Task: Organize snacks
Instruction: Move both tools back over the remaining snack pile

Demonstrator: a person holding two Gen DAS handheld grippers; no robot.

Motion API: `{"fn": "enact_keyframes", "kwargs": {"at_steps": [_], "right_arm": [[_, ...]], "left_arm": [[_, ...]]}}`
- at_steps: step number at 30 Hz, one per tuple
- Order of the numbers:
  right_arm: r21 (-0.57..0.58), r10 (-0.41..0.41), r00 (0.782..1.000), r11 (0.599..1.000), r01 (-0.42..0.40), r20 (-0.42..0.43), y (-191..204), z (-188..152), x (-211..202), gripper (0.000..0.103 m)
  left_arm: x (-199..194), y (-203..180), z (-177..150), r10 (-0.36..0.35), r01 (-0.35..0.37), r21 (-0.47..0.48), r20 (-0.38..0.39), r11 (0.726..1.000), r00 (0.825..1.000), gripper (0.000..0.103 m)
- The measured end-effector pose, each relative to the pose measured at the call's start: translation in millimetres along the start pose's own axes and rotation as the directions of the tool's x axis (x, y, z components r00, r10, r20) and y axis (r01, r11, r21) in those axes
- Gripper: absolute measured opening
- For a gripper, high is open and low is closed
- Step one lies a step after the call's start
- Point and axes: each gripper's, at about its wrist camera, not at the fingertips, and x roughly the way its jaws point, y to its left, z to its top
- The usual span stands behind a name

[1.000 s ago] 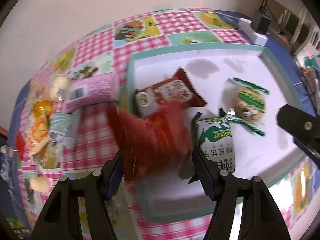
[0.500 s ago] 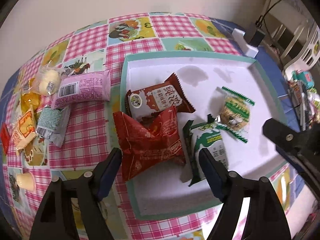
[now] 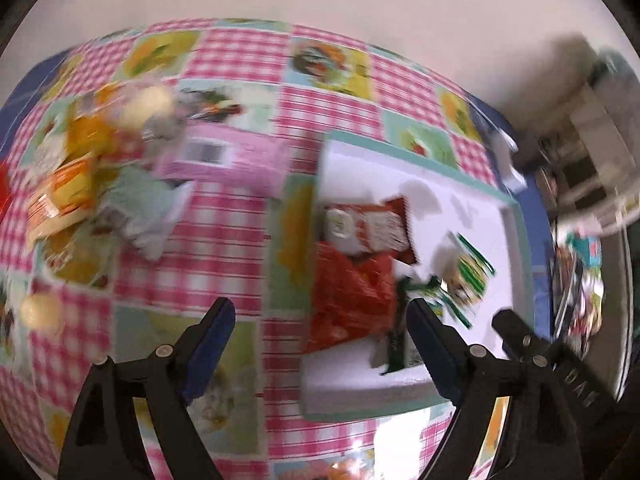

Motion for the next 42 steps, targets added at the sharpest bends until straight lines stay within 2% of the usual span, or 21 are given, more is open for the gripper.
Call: {"fn": "enact_keyframes", "kwargs": {"at_steps": [4, 7, 8, 9, 10, 13, 14, 19, 21, 24, 30, 35, 37, 39, 42], "right_arm": [[-0.078, 0.052, 0.998, 0.995, -0.055, -0.039, 21.7, -7.1, 6.4, 0.038], [-0.146, 0.058, 0.997, 0.987, -0.066, -0.06, 40.1, -14.1, 10.9, 0.039], [-0.163, 0.064, 0.996, 0.984, -0.074, -0.068, 45.2, -16.6, 12.3, 0.044], [-0.176, 0.069, 0.995, 0.981, -0.081, -0.073, 48.8, -18.4, 13.4, 0.055], [-0.194, 0.079, 0.994, 0.977, -0.093, -0.079, 53.6, -20.9, 14.6, 0.059], [-0.239, 0.106, 0.99, 0.963, -0.125, -0.093, 67.1, -27.2, 16.6, 0.064], [-0.249, 0.11, 0.99, 0.96, -0.13, -0.092, 71.3, -29.1, 16.9, 0.068], [-0.319, 0.145, 0.985, 0.933, -0.166, -0.089, 96.0, -40.7, 14.3, 0.083], [-0.348, 0.159, 0.984, 0.92, -0.179, -0.085, 106.1, -45.3, 12.4, 0.092], [-0.366, 0.204, 0.974, 0.902, -0.228, -0.103, 116.7, -51.7, 10.5, 0.101], [-0.392, 0.238, 0.958, 0.875, -0.284, -0.163, 131.4, -64.0, 17.0, 0.101], [-0.363, 0.226, 0.95, 0.884, -0.293, -0.216, 129.5, -64.9, 34.1, 0.101], [-0.358, 0.19, 0.963, 0.9, -0.248, -0.192, 124.5, -61.0, 38.1, 0.101], [-0.336, 0.127, 0.982, 0.927, -0.168, -0.141, 113.8, -52.1, 40.5, 0.101], [-0.245, 0.049, 0.989, 0.966, -0.082, -0.136, 87.1, -38.7, 50.4, 0.101]], "left_arm": [[-9.8, 34.6, 4.0, 0.071, -0.07, -0.119, 0.008, 0.99, 0.997, 0.089], [-17.8, 66.5, 5.7, 0.169, -0.163, -0.206, 0.01, 0.965, 0.986, 0.089], [-20.4, 77.8, 5.2, 0.202, -0.193, -0.236, 0.011, 0.952, 0.979, 0.091], [-22.4, 86.8, 4.7, 0.223, -0.212, -0.258, 0.012, 0.943, 0.975, 0.099], [-25.2, 97.0, 4.1, 0.245, -0.231, -0.286, 0.014, 0.93, 0.969, 0.102], [-34.6, 127.2, 2.5, 0.282, -0.255, -0.365, 0.023, 0.895, 0.959, 0.103], [-38.9, 139.0, 1.5, 0.291, -0.258, -0.392, 0.025, 0.883, 0.956, 0.103], [-56.0, 172.6, -2.1, 0.353, -0.303, -0.431, 0.039, 0.85, 0.935, 0.103], [-63.0, 183.6, -3.1, 0.373, -0.316, -0.439, 0.047, 0.841, 0.927, 0.103], [-73.1, 198.8, -6.1, 0.365, -0.295, -0.47, 0.062, 0.832, 0.929, 0.103], [-76.6, 216.8, -7.3, 0.339, -0.262, -0.511, 0.062, 0.819, 0.939, 0.103], [-70.3, 211.9, -6.9, 0.315, -0.251, -0.496, 0.049, 0.831, 0.948, 0.103], [-68.6, 210.2, -6.6, 0.312, -0.252, -0.489, 0.044, 0.835, 0.949, 0.103], [-65.8, 210.1, -7.0, 0.31, -0.255, -0.487, 0.035, 0.835, 0.95, 0.103], [-60.7, 213.4, -7.7, 0.309, -0.263, -0.492, 0.014, 0.83, 0.951, 0.103]]}}
